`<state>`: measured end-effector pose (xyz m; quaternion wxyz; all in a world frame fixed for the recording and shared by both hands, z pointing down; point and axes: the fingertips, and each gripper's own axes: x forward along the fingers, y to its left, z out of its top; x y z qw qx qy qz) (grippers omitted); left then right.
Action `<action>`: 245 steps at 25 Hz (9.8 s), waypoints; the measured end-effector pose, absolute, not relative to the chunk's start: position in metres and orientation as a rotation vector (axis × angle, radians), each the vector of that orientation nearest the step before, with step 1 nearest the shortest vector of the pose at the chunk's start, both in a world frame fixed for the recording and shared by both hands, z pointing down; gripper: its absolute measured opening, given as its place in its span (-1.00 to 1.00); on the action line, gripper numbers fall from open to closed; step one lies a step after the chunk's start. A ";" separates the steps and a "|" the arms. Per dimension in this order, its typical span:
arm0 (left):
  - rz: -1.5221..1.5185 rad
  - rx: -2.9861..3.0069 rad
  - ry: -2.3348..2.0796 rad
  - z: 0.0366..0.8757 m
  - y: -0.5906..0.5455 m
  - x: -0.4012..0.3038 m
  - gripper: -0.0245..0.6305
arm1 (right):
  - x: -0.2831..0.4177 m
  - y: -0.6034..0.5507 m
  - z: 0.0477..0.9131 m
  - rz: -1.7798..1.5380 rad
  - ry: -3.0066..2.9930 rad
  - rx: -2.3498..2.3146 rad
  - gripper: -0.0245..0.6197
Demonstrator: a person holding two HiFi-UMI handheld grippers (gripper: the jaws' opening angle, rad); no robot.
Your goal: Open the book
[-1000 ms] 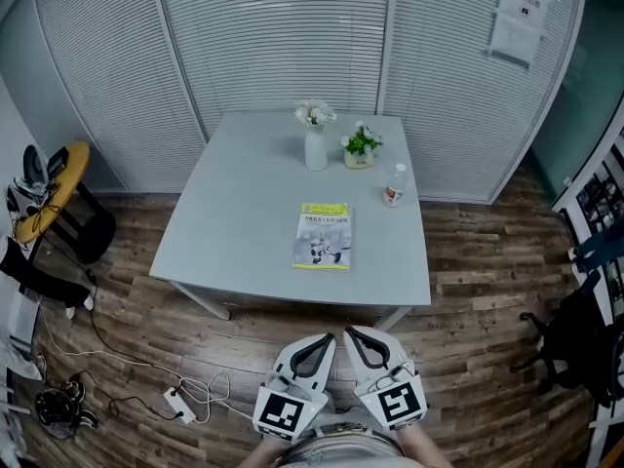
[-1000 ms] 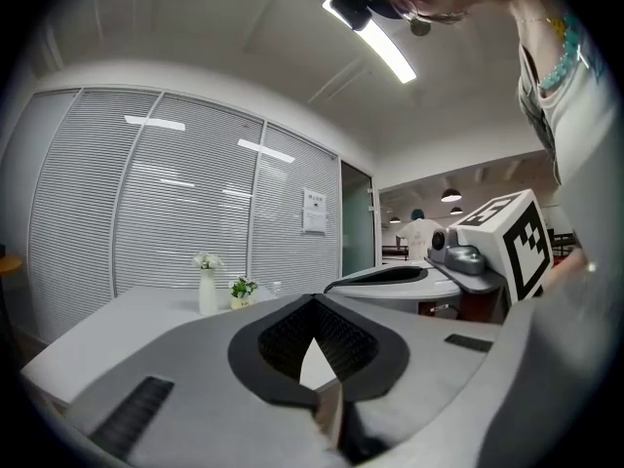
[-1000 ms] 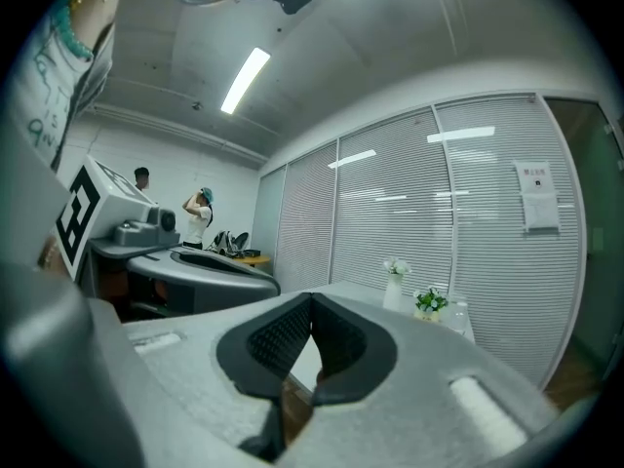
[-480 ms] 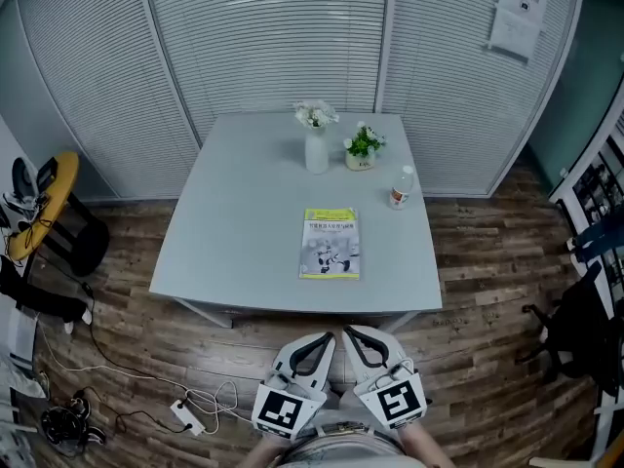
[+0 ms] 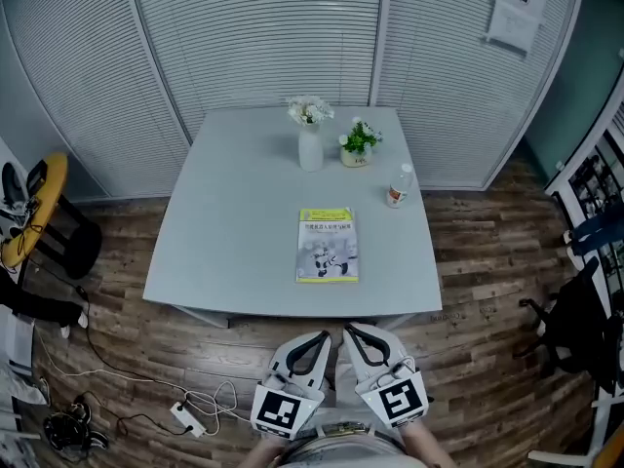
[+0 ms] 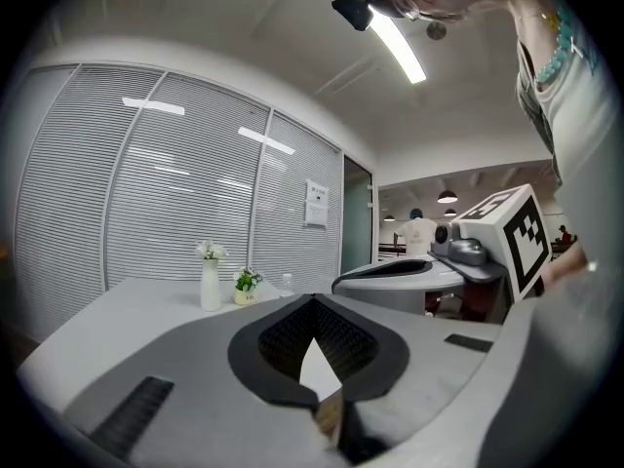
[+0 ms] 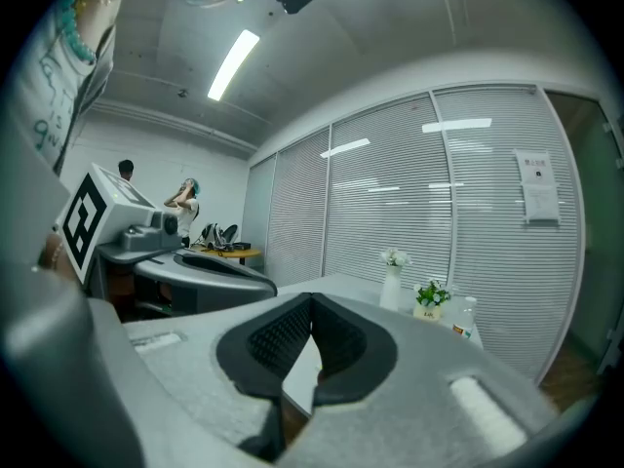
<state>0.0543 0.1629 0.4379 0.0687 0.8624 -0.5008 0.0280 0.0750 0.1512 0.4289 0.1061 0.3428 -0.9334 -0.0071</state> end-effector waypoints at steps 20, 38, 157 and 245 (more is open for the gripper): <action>0.074 2.576 -1.536 0.425 -0.006 0.066 -0.93 | 0.072 -0.014 0.419 -0.066 -2.799 0.906 -0.91; 0.115 2.478 -1.601 0.455 -0.080 0.097 -0.93 | 0.108 -0.085 0.444 -0.031 -2.808 0.785 -0.91; 0.585 2.133 -0.905 0.702 -0.101 0.041 -0.78 | 0.083 -0.135 0.483 0.134 -2.609 1.144 -0.91; 0.672 1.903 -1.173 0.750 -0.078 -0.189 -0.74 | -0.009 -0.119 0.510 0.201 -2.499 1.275 -0.91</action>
